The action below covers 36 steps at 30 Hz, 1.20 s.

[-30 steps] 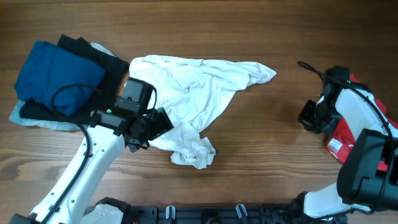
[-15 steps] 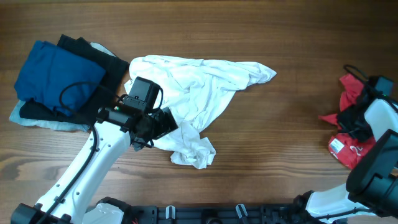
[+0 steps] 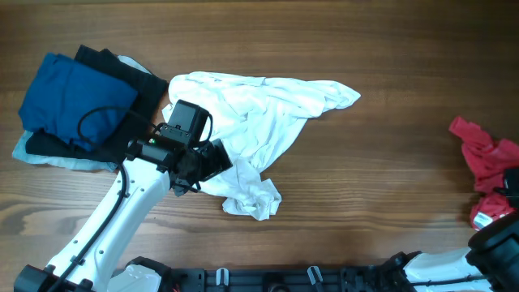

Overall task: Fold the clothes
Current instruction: 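Grasp the white shirt's right corner with the right gripper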

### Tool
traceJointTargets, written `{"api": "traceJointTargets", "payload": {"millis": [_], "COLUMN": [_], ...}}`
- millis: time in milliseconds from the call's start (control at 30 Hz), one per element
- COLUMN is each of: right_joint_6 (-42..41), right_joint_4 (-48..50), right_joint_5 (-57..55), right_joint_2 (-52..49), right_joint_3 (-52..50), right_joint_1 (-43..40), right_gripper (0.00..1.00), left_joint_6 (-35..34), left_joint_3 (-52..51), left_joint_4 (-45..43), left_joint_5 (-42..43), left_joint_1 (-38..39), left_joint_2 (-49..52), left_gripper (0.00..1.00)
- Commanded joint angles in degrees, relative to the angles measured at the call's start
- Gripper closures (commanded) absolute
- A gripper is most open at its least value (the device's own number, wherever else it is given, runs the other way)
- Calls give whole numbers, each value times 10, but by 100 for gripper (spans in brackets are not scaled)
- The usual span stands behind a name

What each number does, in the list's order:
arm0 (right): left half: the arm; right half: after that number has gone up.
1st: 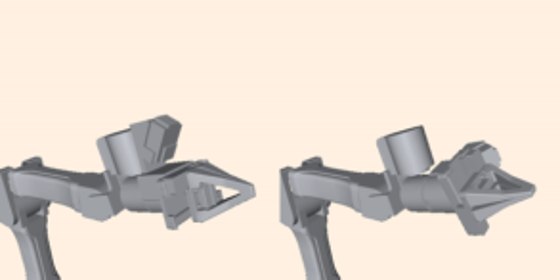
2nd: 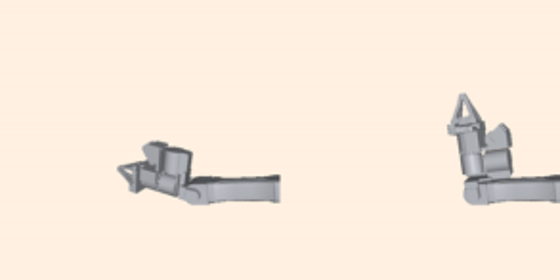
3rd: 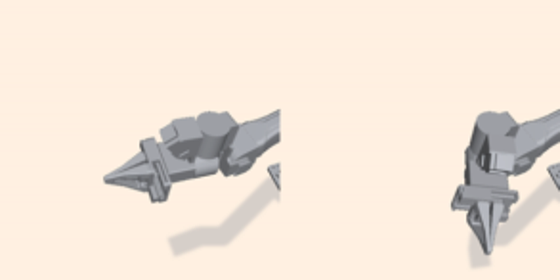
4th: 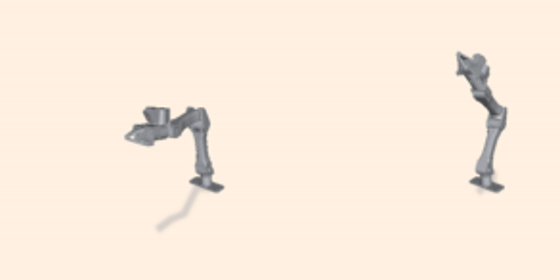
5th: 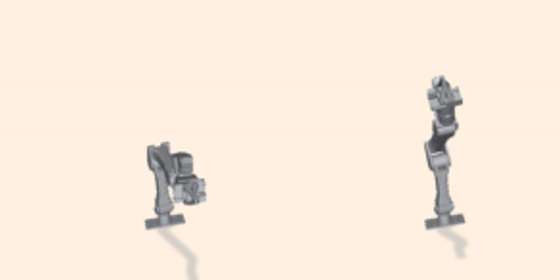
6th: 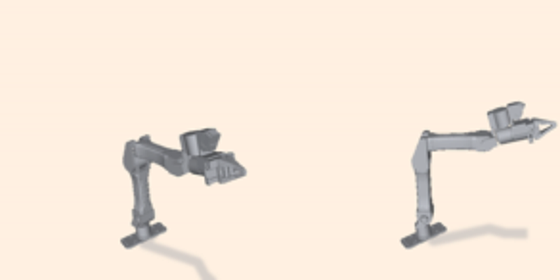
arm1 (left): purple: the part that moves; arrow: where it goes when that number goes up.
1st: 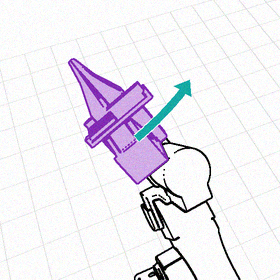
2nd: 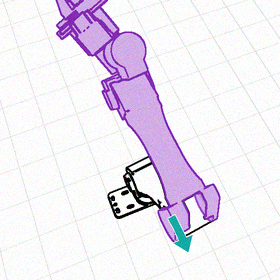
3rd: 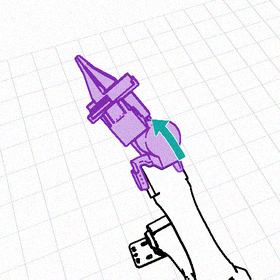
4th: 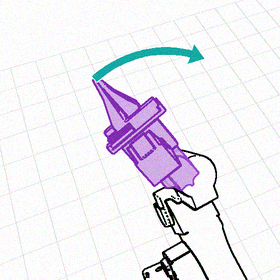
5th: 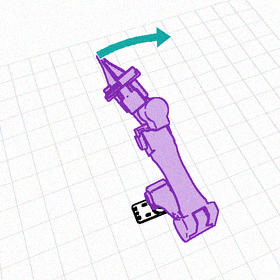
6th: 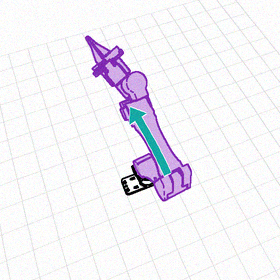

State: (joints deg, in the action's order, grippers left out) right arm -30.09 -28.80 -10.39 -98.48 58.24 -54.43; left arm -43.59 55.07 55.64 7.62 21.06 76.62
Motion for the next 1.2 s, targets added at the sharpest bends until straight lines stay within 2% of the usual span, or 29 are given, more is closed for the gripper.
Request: {"api": "traceJointTargets", "payload": {"millis": [0, 133, 267, 467, 567, 767, 933, 1067, 1100, 1133, 1167], "right_joint_6": [59, 95, 122, 165, 166, 165, 169, 179, 180, 179, 179], "right_joint_4": [26, -10, -75, -152, -165, -170, -172, -166, -163, -162, -160], "right_joint_5": [250, 354, 354, 326, 308, 308, 308, 307, 308, 308, 308], "right_joint_2": [-6, 16, 35, 36, 36, 36, 36, 36, 36, 36, 36], "right_joint_3": [21, 33, 33, 31, 31, 31, 31, 31, 31, 31, 31], "right_joint_1": [17, 75, 141, 213, 244, 267, 293, 328, 336, 344, 351], "right_gripper": [76, 72, 69, 67, 67, 66, 66, 62, 63, 63, 63], "left_joint_6": [9, 9, -10, -73, -107, -116, -166, -173, -173, -173, -173], "left_joint_3": [0, 0, -6, -52, -94, -144, -159, -160, -160, -160, -160], "left_joint_4": [-1, 7, 15, -1, -57, -205, -231, -263, -273, -281, -283], "left_joint_5": [20, 50, 50, 50, 55, 51, -12, -16, -15, -15, -16], "left_joint_1": [2, 7, 30, 76, 119, 196, 243, 257, 257, 257, 255], "left_joint_2": [2, 2, 4, 19, 28, 31, 51, 94, 104, 115, 121], "left_gripper": [8, 8, 9, 9, 12, 26, 26, 22, 24, 32, 57]}}
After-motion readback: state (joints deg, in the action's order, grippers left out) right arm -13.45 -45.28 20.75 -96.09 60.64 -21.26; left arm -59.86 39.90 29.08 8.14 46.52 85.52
